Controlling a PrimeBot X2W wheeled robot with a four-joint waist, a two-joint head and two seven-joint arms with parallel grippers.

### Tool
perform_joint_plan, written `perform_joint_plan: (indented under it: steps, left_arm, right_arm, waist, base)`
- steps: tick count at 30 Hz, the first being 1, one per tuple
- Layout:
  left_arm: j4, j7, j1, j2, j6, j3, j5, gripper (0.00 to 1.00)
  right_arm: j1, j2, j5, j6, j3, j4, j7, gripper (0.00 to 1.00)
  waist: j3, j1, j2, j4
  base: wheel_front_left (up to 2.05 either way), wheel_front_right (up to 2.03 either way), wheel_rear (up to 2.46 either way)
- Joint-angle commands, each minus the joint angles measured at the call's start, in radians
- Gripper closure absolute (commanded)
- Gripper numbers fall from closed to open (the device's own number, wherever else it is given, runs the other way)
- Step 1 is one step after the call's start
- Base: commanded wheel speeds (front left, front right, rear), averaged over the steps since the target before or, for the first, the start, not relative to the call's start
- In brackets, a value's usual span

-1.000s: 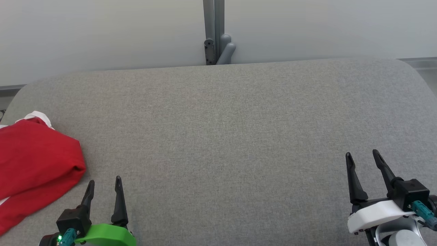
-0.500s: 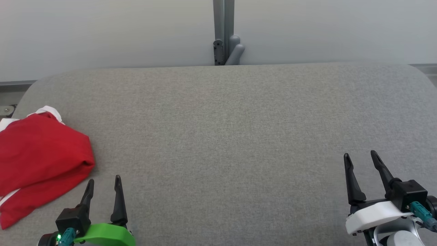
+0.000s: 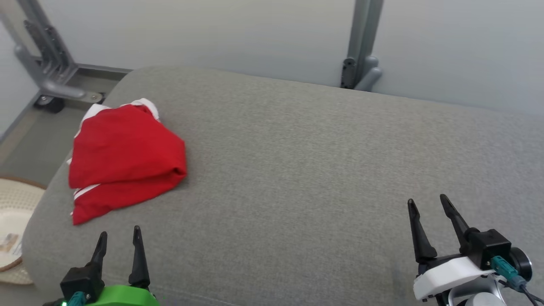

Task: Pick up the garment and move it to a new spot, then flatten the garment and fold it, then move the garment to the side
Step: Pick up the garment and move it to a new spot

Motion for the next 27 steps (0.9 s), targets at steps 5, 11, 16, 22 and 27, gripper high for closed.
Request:
perform_joint_plan:
  steps: [5,11,16,22,27]
  left_arm:
    - [-0.009,0.0,0.046,0.005,-0.005,0.058,0.012,0.0]
    - [-0.024,0.0,0.071,0.005,-0.01,0.101,0.002,0.0]
    - [-0.023,0.0,0.039,0.004,-0.013,0.088,-0.024,0.0]
    - [0.03,0.0,-0.056,0.004,-0.024,0.031,-0.129,0.0]
    - [0.165,0.018,-0.222,0.008,-0.037,-0.016,-0.218,0.0]
  right_arm:
    - [-0.024,0.01,0.01,0.0,0.061,0.008,-0.003,0.0]
    - [-0.041,0.017,0.018,0.0,0.12,0.011,-0.003,0.0]
    - [-0.028,0.011,0.019,0.0,0.139,0.002,-0.003,0.0]
    - [-0.074,-0.035,0.006,0.0,0.164,-0.012,-0.003,0.0]
    - [-0.144,-0.079,0.005,0.0,0.184,-0.036,-0.003,0.0]
  waist:
    - [-0.036,0.0,0.0,0.211]
    - [-0.031,0.0,0.0,0.224]
    - [-0.018,0.0,0.0,0.207]
    - [0.075,0.0,0.0,0.136]
    - [0.206,0.0,0.0,0.048]
  base:
    - [0.0,0.0,0.0]
    - [0.0,0.0,0.0]
    - [0.0,0.0,0.0]
    - [0.0,0.0,0.0]
    - [0.0,0.0,0.0]
